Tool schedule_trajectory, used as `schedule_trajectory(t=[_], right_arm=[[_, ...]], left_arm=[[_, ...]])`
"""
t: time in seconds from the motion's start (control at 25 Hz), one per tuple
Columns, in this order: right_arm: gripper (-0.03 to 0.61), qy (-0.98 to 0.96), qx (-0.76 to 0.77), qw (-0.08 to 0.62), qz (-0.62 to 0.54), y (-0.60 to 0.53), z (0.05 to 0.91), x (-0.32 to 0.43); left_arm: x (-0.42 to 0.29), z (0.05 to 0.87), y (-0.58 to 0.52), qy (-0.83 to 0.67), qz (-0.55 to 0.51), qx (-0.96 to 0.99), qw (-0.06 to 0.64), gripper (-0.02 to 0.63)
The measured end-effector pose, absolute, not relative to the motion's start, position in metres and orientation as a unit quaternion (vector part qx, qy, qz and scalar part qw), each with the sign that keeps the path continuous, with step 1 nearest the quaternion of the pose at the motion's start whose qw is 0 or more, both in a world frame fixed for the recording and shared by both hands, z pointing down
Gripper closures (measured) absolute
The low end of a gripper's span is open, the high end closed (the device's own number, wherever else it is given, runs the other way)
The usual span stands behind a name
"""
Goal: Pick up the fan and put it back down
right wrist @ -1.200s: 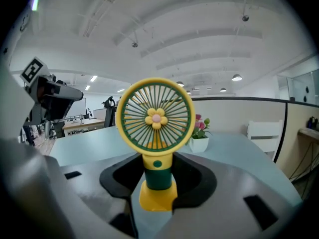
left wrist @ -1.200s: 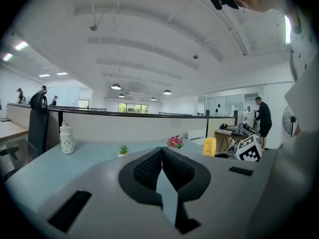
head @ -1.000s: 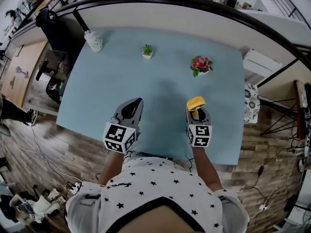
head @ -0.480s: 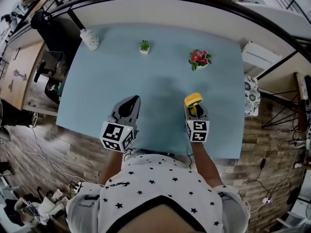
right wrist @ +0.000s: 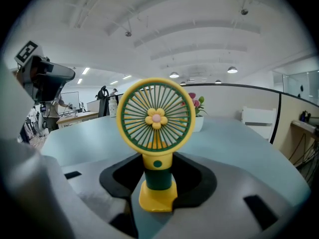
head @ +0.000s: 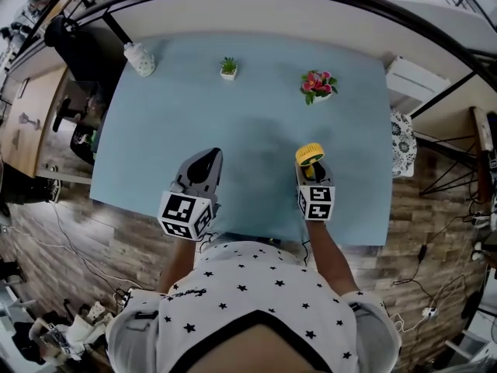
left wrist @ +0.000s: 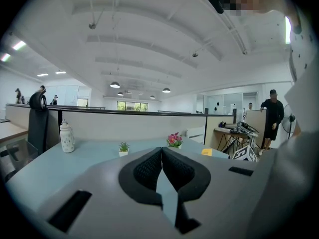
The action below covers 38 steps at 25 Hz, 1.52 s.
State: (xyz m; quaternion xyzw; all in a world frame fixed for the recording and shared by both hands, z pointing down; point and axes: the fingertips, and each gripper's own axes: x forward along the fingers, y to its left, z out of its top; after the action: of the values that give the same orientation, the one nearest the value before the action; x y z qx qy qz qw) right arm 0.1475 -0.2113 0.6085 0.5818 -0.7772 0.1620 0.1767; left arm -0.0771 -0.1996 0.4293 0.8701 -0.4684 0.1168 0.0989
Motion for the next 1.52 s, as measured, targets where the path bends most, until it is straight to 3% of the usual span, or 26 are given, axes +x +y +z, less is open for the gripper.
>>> schedule_trajectory(t=[1.16, 1.36, 1.52], right_arm=[[0.371, -0.765, 0.583, 0.209, 0.177, -0.174, 0.626, 0.150], [0.385, -0.747, 0.603, 0.205, 0.194, -0.151, 0.622, 0.167], [0.432, -0.726, 0.634, 0.172, 0.203, -0.138, 0.607, 0.186]], left_arm=[[-0.058, 0.431, -0.188, -0.424, 0.116, 0.893, 0.099, 0.586], [-0.041, 0.431, -0.185, -0.394, 0.113, 0.907, 0.100, 0.586], [-0.026, 0.433, -0.182, -0.371, 0.112, 0.916, 0.100, 0.586]])
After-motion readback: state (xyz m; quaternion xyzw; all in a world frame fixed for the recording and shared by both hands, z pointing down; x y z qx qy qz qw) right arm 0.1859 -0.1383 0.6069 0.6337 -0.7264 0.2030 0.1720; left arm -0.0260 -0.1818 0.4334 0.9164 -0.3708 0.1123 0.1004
